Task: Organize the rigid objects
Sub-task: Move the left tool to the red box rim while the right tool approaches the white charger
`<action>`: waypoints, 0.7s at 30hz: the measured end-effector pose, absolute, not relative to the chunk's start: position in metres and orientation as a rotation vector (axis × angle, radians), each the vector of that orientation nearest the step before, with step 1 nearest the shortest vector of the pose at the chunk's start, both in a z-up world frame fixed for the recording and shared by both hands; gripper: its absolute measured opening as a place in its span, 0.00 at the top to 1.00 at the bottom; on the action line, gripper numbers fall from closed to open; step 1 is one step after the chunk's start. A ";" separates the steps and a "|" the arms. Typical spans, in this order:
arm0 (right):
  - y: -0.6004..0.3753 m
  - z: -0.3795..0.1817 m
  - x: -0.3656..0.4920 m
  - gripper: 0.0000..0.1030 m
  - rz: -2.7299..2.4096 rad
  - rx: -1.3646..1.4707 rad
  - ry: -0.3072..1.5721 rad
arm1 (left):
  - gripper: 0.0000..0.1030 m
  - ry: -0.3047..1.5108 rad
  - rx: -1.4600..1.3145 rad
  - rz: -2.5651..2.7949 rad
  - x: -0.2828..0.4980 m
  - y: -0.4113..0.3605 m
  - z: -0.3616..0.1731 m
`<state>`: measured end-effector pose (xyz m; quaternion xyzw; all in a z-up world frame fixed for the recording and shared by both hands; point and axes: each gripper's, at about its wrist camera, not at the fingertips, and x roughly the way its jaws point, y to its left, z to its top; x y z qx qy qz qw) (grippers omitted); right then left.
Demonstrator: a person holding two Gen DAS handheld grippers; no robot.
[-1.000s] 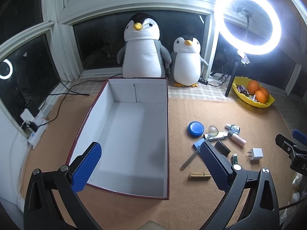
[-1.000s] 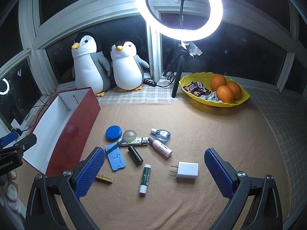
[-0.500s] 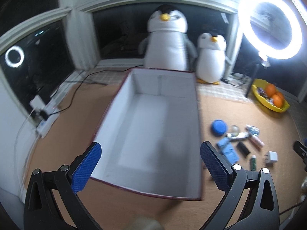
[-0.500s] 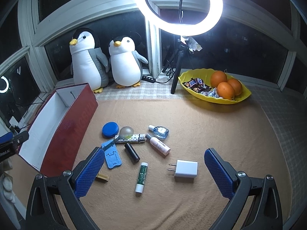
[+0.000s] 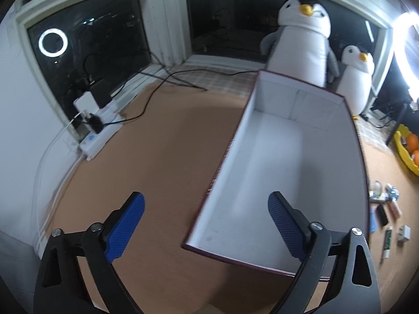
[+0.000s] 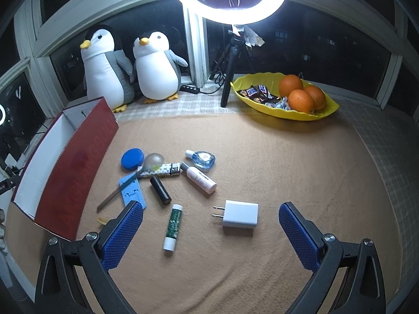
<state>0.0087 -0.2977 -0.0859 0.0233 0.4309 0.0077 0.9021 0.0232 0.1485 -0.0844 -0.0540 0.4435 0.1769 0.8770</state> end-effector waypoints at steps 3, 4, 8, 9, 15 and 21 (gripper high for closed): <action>-0.309 -0.095 0.007 0.01 -0.001 0.056 0.914 | 0.21 0.949 -0.115 0.389 0.025 0.156 -0.095; -0.313 -0.099 0.007 0.01 -0.010 0.059 0.924 | 0.22 0.959 -0.117 0.396 0.026 0.158 -0.098; -0.329 -0.114 0.006 0.01 -0.048 0.057 0.964 | 0.29 0.990 -0.108 0.411 0.028 0.163 -0.110; -0.332 -0.119 0.006 0.01 -0.054 0.053 0.974 | 0.29 0.994 -0.105 0.413 0.029 0.163 -0.112; -0.340 -0.134 0.015 0.02 -0.074 0.059 1.015 | 0.29 1.010 -0.095 0.419 0.034 0.165 -0.120; -0.339 -0.149 0.031 0.02 -0.073 0.092 1.048 | 0.41 1.033 -0.085 0.410 0.038 0.162 -0.128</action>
